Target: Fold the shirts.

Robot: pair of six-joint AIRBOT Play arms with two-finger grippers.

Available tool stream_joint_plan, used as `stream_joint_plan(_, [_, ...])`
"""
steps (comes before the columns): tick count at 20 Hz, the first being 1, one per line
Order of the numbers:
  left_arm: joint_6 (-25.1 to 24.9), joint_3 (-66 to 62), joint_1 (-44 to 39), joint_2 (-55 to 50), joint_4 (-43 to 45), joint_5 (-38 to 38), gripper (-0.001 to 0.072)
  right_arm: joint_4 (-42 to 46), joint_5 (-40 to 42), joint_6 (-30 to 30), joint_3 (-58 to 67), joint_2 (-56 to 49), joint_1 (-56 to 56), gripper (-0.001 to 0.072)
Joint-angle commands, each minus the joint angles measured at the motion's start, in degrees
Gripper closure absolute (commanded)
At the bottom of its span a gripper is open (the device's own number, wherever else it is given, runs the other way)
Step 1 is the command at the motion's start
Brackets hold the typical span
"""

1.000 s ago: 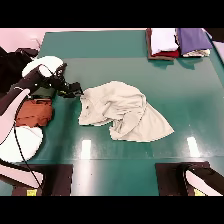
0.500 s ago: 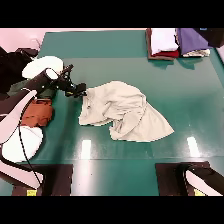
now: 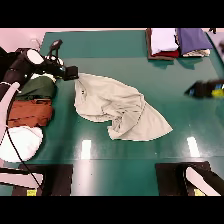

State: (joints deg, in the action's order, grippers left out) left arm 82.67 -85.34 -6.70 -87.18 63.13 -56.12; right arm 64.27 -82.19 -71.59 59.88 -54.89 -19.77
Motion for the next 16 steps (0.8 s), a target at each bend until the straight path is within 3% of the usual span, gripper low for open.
stream_joint_plan(1, [-0.68, -0.90, 0.07, 1.46, 1.66, -0.57, 0.0679, -0.33, 3.41, -0.33, -19.23, -1.38, -10.08, 0.0263])
stream_joint_plan(5, [-0.68, -0.90, 0.07, 1.46, 1.64, -0.52, 0.0679, -3.45, 10.49, 0.85, -28.50, -7.54, -8.76, 0.0263])
stream_joint_plan(9, [-0.63, -0.90, 0.07, 1.49, 1.60, -0.55, 0.0679, -9.38, 17.40, 1.18, -27.12, -13.75, -0.28, 0.0288])
stream_joint_plan(10, [-0.63, -0.92, 0.07, 1.49, 1.57, -0.59, 0.0679, -9.14, 18.56, 1.18, -25.77, -14.69, 2.27, 0.0385])
stream_joint_plan(12, [-0.52, -0.96, 0.07, 2.10, 1.57, -1.11, 0.0679, -8.72, 19.91, 1.46, -22.47, -15.39, 7.30, 0.0656])
stream_joint_plan(13, [-0.20, -0.98, 0.09, 3.43, 1.60, -0.87, 0.0679, -8.74, 19.89, 2.34, -20.22, -14.86, 9.14, 0.0698])
stream_joint_plan(16, [-0.24, -4.11, 0.09, 11.17, 3.56, 0.48, 0.0679, -8.76, 18.73, 2.67, -9.33, -7.61, 11.54, 0.0698])
